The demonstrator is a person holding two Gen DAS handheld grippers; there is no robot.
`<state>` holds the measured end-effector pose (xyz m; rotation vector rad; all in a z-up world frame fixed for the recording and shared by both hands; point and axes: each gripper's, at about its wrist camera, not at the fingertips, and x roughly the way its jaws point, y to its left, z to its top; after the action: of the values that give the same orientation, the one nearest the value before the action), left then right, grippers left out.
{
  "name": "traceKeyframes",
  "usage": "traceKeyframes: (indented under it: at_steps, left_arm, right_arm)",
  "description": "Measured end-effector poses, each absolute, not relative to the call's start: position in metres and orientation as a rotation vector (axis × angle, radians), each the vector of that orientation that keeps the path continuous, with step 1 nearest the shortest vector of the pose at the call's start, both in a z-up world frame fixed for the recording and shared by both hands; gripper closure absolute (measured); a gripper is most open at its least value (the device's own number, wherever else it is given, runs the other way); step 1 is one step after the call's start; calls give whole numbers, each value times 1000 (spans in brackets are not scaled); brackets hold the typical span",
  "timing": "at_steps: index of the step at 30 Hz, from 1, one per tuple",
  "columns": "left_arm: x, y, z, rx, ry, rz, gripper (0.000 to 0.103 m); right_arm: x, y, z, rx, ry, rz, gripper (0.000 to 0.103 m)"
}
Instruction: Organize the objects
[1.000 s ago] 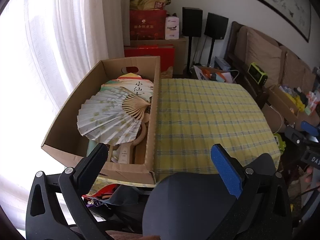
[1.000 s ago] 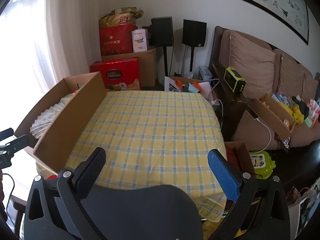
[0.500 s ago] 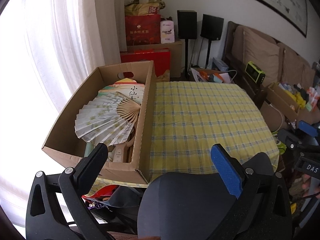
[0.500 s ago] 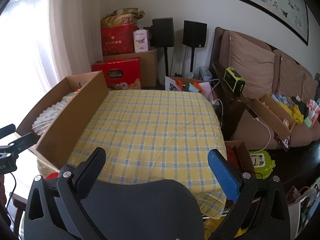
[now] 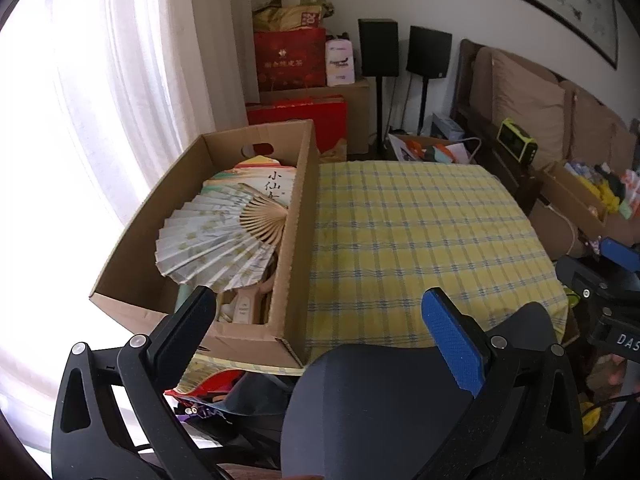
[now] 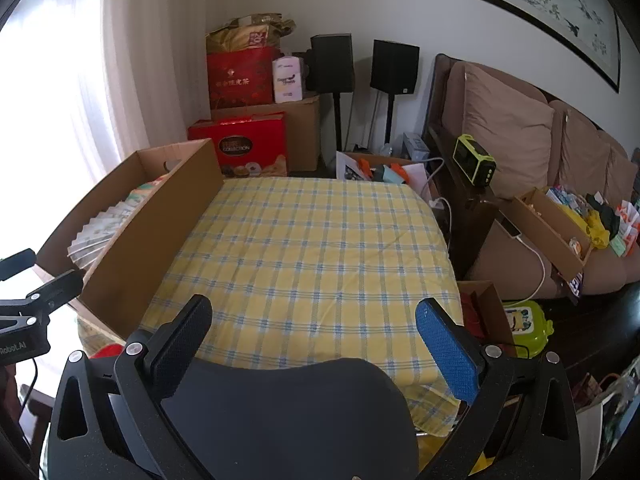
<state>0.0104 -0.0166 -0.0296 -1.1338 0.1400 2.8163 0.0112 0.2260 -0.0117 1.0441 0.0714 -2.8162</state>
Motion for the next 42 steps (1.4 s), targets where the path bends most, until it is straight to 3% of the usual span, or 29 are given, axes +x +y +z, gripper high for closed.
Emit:
traceKeyframes:
  at_steps: [42]
  left_arm:
    - [8, -18, -33, -1147, 141, 2802, 0]
  right_arm:
    - [11, 223, -14, 1040, 77, -2820, 0]
